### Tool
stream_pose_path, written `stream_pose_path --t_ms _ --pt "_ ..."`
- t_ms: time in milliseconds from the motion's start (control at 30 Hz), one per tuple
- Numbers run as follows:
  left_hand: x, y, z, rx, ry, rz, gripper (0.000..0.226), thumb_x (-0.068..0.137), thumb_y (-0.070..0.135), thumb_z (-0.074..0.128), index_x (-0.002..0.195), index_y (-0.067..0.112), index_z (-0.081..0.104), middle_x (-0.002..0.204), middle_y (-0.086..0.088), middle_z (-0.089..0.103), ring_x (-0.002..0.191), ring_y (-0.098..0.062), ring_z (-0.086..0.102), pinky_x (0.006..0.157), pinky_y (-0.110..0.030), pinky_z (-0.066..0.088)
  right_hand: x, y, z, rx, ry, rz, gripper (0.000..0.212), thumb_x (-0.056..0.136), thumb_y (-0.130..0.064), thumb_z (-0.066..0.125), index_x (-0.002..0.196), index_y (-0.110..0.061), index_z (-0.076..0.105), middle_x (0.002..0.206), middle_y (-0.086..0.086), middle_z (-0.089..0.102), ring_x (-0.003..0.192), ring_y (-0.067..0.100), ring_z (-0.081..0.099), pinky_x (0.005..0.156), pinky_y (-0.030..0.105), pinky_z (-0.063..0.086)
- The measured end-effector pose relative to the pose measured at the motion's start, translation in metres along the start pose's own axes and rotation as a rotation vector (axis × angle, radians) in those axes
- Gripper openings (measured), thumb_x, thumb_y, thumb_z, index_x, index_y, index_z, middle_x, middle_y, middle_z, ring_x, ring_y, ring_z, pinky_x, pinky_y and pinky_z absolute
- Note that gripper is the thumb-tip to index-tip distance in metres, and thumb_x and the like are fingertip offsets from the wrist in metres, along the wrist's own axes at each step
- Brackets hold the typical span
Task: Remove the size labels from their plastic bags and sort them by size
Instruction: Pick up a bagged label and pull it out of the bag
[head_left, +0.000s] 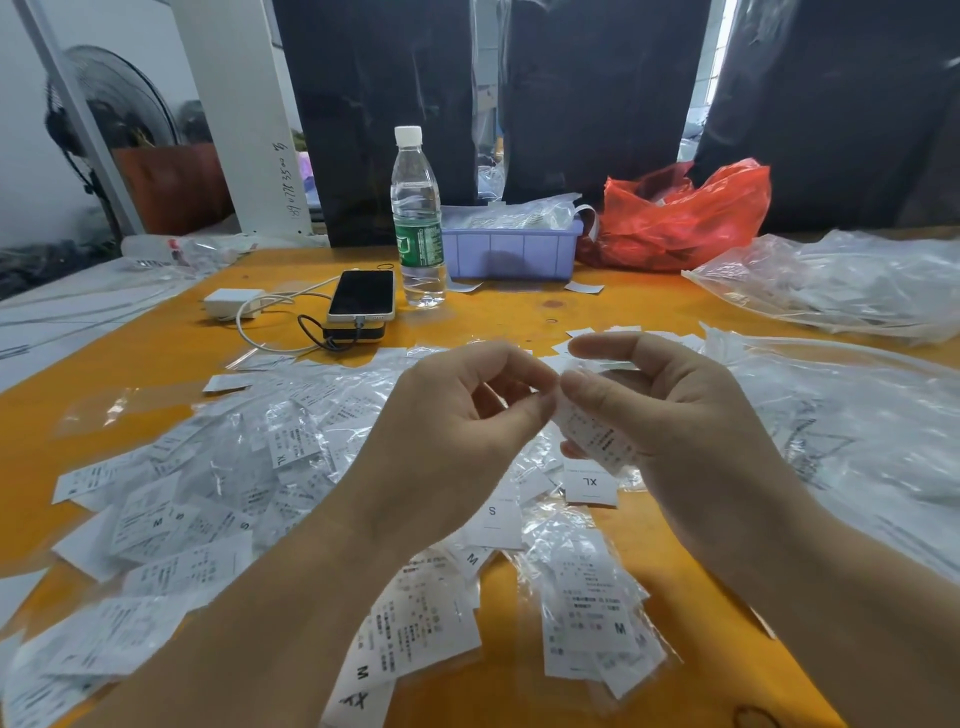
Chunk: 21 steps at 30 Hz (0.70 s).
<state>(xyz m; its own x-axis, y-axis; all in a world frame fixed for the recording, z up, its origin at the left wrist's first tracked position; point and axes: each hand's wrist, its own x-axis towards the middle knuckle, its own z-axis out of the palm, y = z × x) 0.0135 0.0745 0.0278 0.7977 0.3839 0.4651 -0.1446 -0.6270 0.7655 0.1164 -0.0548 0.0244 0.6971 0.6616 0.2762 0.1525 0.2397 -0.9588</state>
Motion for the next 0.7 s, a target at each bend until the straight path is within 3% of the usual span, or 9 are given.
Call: stream_pose_path --t_ms 100,200,367,467,600,700 --pt "0.003 -0.002 -0.004 -0.094 0.026 -0.077 0.011 0.09 0.019 0.065 0.084 0.025 0.072 0.071 0.007 0.067 0.057 -0.004 0.054 0.053 -0.015 0.047 0.003 0.0 -0.002 0.042 0.011 0.009 0.029 0.08 -0.009 0.072 0.107 -0.013 0.064 0.076 0.007 0.073 0.07 0.016 0.07 0.06 0.031 0.06" --pt "0.005 -0.003 -0.005 -0.174 0.075 -0.157 0.015 0.091 0.015 0.062 0.081 0.021 0.071 0.067 0.01 0.066 0.057 0.001 0.053 0.054 -0.012 0.045 0.005 0.002 -0.003 0.05 0.001 0.015 0.031 0.081 -0.001 0.07 0.109 -0.013 0.062 0.072 0.003 0.072 0.069 0.015 0.07 0.057 0.025 0.057" --pt "0.007 -0.005 -0.004 -0.273 -0.033 -0.325 0.01 0.093 0.024 0.061 0.093 0.017 0.068 0.077 0.003 0.068 0.068 -0.007 0.06 0.06 -0.021 0.052 0.003 0.003 -0.001 0.019 -0.035 0.026 0.037 0.076 -0.007 0.073 0.11 -0.015 0.061 0.078 0.009 0.073 0.072 0.019 0.071 0.06 0.025 0.056" --pt "0.007 -0.006 -0.005 -0.241 0.007 -0.282 0.004 0.089 0.015 0.066 0.089 0.015 0.069 0.071 0.006 0.068 0.062 -0.006 0.06 0.056 -0.019 0.051 0.002 0.003 0.0 0.003 -0.039 0.025 0.036 0.078 -0.004 0.073 0.11 -0.015 0.061 0.082 0.016 0.072 0.07 0.022 0.071 0.06 0.029 0.058" --pt "0.011 -0.009 -0.013 -0.214 0.097 -0.282 0.003 0.089 0.014 0.067 0.087 0.015 0.069 0.068 0.008 0.069 0.057 -0.002 0.058 0.052 -0.016 0.049 0.003 0.004 0.001 -0.044 -0.059 0.05 0.034 0.083 0.003 0.07 0.11 -0.014 0.059 0.077 0.011 0.073 0.066 0.023 0.071 0.06 0.033 0.061" --pt "0.013 -0.014 -0.019 0.009 0.077 -0.276 0.006 0.09 0.018 0.065 0.086 0.021 0.066 0.071 0.008 0.07 0.057 0.001 0.057 0.049 -0.014 0.047 0.003 0.006 0.001 -0.083 -0.046 0.064 0.034 0.084 0.005 0.069 0.11 -0.015 0.06 0.075 0.008 0.073 0.063 0.02 0.07 0.059 0.03 0.059"
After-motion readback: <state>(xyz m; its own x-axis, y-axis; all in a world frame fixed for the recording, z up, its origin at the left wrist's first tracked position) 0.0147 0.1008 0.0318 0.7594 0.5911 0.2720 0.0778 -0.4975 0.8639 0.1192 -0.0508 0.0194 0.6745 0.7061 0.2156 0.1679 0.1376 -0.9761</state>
